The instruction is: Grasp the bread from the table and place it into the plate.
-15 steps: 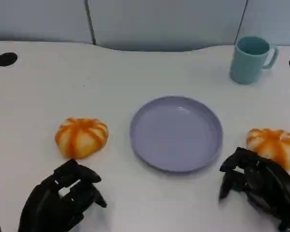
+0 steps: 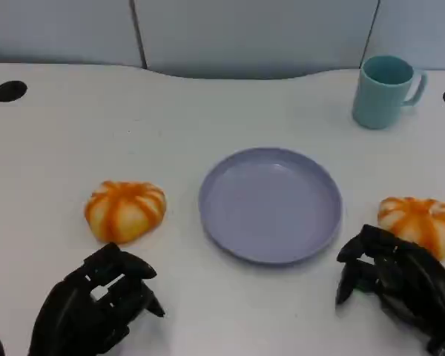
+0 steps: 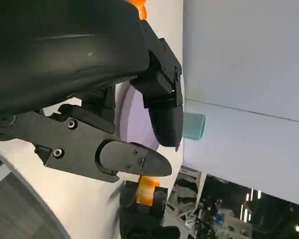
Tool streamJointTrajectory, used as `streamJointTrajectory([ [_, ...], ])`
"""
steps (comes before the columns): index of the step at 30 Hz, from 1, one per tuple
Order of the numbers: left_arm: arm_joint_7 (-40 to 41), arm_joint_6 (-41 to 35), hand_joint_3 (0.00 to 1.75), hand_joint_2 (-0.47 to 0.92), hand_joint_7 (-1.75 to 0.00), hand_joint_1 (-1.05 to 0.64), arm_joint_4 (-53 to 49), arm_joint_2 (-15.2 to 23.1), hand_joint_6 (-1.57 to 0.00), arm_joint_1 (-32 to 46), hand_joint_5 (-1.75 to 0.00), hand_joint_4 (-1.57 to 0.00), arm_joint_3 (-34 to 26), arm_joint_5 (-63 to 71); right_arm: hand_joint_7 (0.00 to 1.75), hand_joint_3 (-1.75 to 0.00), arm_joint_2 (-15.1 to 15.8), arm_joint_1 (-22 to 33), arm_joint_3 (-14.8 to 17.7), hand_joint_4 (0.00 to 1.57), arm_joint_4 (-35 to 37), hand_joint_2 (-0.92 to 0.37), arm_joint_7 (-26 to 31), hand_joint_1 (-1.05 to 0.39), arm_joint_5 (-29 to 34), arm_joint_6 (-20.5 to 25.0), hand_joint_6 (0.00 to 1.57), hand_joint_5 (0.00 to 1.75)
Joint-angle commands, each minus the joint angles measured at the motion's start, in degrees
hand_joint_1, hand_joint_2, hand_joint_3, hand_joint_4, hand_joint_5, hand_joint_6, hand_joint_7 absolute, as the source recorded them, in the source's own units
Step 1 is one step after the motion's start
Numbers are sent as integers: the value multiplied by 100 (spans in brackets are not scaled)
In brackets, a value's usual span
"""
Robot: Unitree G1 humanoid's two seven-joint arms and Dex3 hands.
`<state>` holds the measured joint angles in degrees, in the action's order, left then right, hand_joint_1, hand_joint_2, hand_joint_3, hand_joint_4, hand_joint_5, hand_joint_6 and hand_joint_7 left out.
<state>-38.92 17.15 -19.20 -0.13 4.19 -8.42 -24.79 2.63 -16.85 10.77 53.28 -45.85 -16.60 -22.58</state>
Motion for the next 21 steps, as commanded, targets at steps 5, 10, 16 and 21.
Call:
streamJointTrajectory([
  [5,76,96,17,92,-120,-47,-15,46,-57,45,-172,-47,-50,41,113,-26,133,26,31,71,149,-92,-50,-52,-3,53,70,153],
  [10,116,71,16,92,-120,-47,9,24,-57,57,-171,-47,-42,52,109,-27,134,-16,79,70,276,-92,-168,-52,-52,12,71,151],
  [16,145,-12,15,92,-127,-45,43,35,-54,53,-175,-45,-27,24,107,-25,147,-35,33,70,316,-92,-46,-52,42,-85,72,150],
  [21,144,108,15,92,-126,-47,37,23,-54,71,-175,-44,-21,83,108,-26,134,2,-6,70,244,-92,87,-52,106,-157,72,151],
])
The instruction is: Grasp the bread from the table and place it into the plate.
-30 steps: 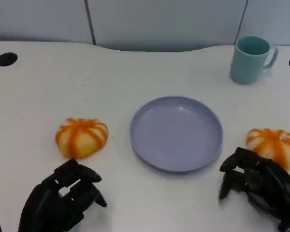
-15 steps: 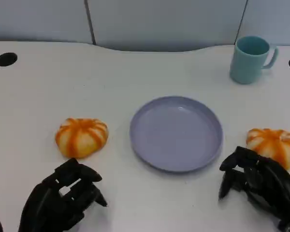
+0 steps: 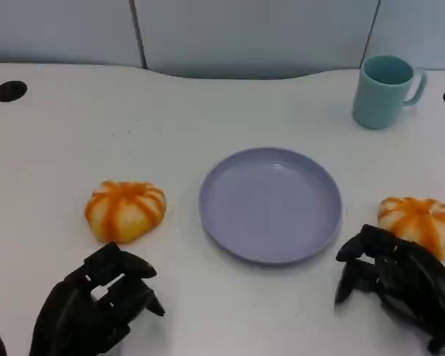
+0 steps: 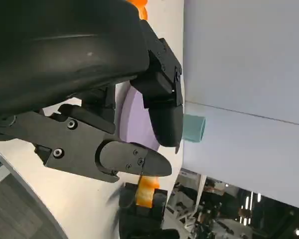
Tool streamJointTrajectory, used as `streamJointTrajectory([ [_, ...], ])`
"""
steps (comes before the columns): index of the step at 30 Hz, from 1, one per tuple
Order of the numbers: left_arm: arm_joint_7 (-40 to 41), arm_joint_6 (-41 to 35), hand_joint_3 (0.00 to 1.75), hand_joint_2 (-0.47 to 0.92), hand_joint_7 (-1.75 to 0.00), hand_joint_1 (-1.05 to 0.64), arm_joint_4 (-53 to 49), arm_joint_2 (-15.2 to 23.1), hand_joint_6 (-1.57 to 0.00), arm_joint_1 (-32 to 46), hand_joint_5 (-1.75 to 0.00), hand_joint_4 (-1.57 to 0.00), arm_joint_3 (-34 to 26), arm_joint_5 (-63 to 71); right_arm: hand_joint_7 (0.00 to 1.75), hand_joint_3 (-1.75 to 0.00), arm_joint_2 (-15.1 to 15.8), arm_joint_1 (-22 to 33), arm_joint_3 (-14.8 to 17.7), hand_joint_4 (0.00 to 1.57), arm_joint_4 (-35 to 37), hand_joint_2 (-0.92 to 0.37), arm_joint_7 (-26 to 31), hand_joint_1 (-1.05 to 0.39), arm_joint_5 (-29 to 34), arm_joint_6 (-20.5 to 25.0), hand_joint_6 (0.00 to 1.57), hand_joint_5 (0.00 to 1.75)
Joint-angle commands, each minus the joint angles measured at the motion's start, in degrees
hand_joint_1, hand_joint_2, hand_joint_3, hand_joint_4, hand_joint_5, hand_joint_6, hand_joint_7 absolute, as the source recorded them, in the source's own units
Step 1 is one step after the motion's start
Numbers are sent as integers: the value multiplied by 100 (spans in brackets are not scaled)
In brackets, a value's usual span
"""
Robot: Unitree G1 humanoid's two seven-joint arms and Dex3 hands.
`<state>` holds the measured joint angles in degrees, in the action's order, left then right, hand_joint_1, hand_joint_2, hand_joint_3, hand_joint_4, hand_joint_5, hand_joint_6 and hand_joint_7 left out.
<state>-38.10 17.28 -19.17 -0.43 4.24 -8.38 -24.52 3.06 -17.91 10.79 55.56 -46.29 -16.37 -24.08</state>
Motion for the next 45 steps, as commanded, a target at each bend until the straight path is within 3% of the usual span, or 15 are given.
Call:
streamJointTrajectory([
  [1,60,96,15,92,-126,-47,38,53,-54,69,-175,-44,-24,55,108,-26,88,110,-9,70,16,-92,137,-52,89,-22,72,152],
  [12,-45,284,16,92,-124,-46,-36,99,-53,-12,-171,-42,-131,9,108,-24,50,73,21,70,20,-92,63,-53,13,178,72,154],
  [13,-48,701,18,92,-122,-47,-150,168,-51,-72,-167,-42,-141,214,108,-24,44,64,14,70,30,-92,92,-53,30,165,72,154],
  [16,63,1763,25,92,-105,-52,-501,364,-47,-236,-143,-44,-151,771,108,-22,17,55,1,70,6,-92,167,-53,42,217,73,153],
  [19,323,2302,21,92,-77,-53,-622,497,-51,-312,-118,-49,-147,1161,107,-22,2,55,-16,70,-9,-92,193,-54,57,212,73,152],
  [22,876,2859,12,92,-24,-49,-436,649,-58,-333,-76,-49,-169,1881,107,-23,-16,28,4,70,51,-92,109,-53,16,185,73,152],
  [27,2486,3529,4,92,-3,-49,-44,1031,-54,-427,-50,-37,-373,4194,106,-23,-22,-16,32,70,105,-92,4,-51,-34,217,72,152],
  [29,2958,3366,3,92,-2,-49,221,1176,-53,-422,-48,-36,-355,4851,106,-24,-24,-27,26,70,128,-92,15,-50,-12,187,72,152],
  [32,3517,2798,1,91,0,-56,848,1422,-42,-393,-30,-30,-302,5847,107,-23,-39,-37,9,70,139,-92,27,-53,8,162,73,152],
  [36,3846,2168,0,91,0,-60,1257,1678,-35,-401,-19,-26,-85,6446,108,-23,-49,-40,1,70,154,-92,31,-53,23,149,73,153],
  [45,4216,1577,0,91,0,-62,1503,2050,-31,-352,-13,-23,371,6518,110,-23,-49,-40,-6,70,158,-92,46,-53,41,149,72,153],
])
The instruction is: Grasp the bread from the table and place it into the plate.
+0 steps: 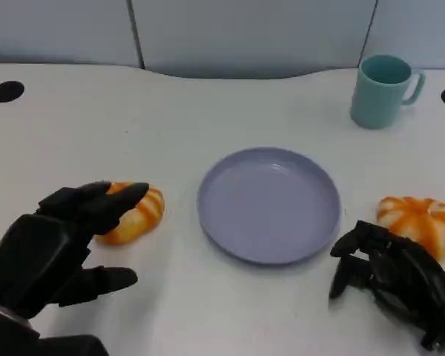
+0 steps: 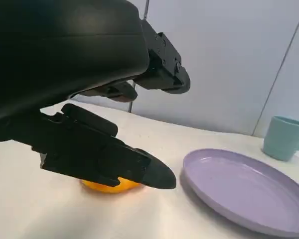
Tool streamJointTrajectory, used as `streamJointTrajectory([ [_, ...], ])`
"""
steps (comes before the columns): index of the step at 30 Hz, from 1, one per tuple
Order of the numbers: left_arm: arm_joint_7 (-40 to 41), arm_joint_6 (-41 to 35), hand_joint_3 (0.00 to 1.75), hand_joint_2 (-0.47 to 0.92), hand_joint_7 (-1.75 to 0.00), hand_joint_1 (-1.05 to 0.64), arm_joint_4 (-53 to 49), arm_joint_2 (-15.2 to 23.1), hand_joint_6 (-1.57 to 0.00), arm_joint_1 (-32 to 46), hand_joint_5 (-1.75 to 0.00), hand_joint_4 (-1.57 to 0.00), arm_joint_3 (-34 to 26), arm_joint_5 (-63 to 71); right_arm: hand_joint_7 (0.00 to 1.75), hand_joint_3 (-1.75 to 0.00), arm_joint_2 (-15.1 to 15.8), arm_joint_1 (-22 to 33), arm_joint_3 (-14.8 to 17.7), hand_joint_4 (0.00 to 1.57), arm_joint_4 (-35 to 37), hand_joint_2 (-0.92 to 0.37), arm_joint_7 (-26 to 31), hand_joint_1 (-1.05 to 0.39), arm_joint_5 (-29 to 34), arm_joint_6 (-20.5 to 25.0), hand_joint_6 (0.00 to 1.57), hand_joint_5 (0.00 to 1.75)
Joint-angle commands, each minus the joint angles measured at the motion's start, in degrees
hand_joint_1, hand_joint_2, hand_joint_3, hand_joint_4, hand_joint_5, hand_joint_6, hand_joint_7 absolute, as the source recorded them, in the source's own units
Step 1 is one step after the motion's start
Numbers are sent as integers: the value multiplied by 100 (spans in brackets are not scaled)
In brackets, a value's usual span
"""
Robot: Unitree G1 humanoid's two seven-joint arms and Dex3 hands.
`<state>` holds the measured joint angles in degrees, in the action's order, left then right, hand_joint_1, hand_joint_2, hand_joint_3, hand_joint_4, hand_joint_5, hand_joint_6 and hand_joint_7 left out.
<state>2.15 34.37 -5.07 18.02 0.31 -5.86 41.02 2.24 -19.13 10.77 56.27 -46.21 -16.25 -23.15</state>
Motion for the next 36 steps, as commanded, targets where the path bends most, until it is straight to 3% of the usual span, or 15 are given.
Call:
streamJointTrajectory([
  [1,218,-158,0,91,0,-62,99,233,-31,43,-13,-23,152,-51,110,-23,33,82,-3,70,87,-92,38,-53,30,56,72,153],
  [5,309,-1168,0,91,0,-70,197,761,-19,-519,-4,-7,609,1547,111,-24,-35,159,-47,69,-19,-92,106,-52,54,60,72,154],
  [12,430,-1974,1,92,0,-74,391,963,-16,-785,-2,-4,1065,2022,113,-25,-51,202,-63,69,-125,-92,152,-51,53,114,71,156],
  [32,70,-2474,1,92,0,-77,150,1309,-14,-1183,-3,-6,1689,1663,114,-22,-69,247,-27,67,-237,-92,120,-51,-17,334,70,155],
  [34,-226,-2436,1,92,0,-77,-1191,993,-13,-1912,-4,-6,2088,1537,114,-22,-65,297,-19,68,-209,-92,63,-51,-17,240,70,155],
  [36,-307,-2395,2,92,0,-77,-1874,871,-11,-2291,-4,-6,2312,1446,113,-22,-63,318,-13,68,-195,-92,36,-50,-15,197,71,155],
])
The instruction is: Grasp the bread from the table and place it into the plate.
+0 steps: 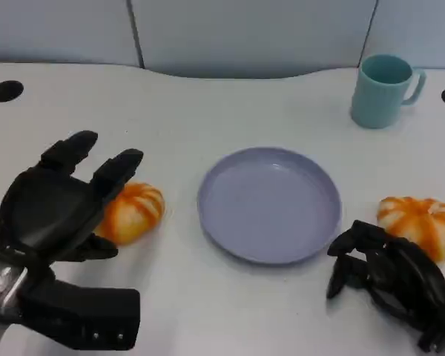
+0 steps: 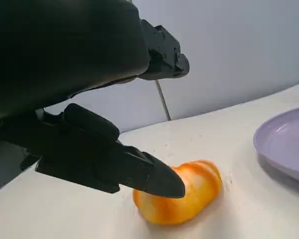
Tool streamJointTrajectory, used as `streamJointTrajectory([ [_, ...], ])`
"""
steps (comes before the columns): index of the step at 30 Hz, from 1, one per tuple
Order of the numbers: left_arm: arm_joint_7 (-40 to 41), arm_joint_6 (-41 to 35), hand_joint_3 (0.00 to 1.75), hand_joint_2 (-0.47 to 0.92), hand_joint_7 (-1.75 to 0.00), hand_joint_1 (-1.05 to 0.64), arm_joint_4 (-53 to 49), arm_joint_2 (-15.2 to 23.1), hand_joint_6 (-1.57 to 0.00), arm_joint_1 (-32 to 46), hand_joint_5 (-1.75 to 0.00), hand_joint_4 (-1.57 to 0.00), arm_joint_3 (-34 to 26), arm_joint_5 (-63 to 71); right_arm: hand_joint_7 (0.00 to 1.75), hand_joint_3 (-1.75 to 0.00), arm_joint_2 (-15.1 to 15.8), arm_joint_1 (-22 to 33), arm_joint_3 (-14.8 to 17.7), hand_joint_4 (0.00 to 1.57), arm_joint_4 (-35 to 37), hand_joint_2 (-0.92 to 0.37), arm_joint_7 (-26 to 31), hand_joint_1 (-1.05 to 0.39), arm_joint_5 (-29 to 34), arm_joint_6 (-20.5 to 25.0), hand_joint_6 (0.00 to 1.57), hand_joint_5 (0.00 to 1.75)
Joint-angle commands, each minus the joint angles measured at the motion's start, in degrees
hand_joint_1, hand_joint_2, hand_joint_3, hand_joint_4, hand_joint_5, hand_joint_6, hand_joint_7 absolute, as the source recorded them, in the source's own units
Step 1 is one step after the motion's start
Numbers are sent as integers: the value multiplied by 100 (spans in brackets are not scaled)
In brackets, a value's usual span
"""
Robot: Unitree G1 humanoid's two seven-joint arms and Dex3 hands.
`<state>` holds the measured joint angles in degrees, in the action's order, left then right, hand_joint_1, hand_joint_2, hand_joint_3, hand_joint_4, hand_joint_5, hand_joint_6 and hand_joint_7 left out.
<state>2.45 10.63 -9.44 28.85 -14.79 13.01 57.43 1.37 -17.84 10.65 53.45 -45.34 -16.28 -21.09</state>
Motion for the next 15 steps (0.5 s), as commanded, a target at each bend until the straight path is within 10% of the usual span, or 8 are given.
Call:
streamJointTrajectory([
  [1,-300,-5,2,92,0,-77,-1524,-199,-11,-833,-4,-6,470,-229,113,-22,22,188,2,68,90,-92,-54,-50,-11,-11,71,155],
  [15,-372,-227,2,92,0,-74,-3317,-467,-9,-2043,-2,-2,1160,-639,105,-22,62,398,-198,68,-363,-92,267,-51,109,179,75,154],
])
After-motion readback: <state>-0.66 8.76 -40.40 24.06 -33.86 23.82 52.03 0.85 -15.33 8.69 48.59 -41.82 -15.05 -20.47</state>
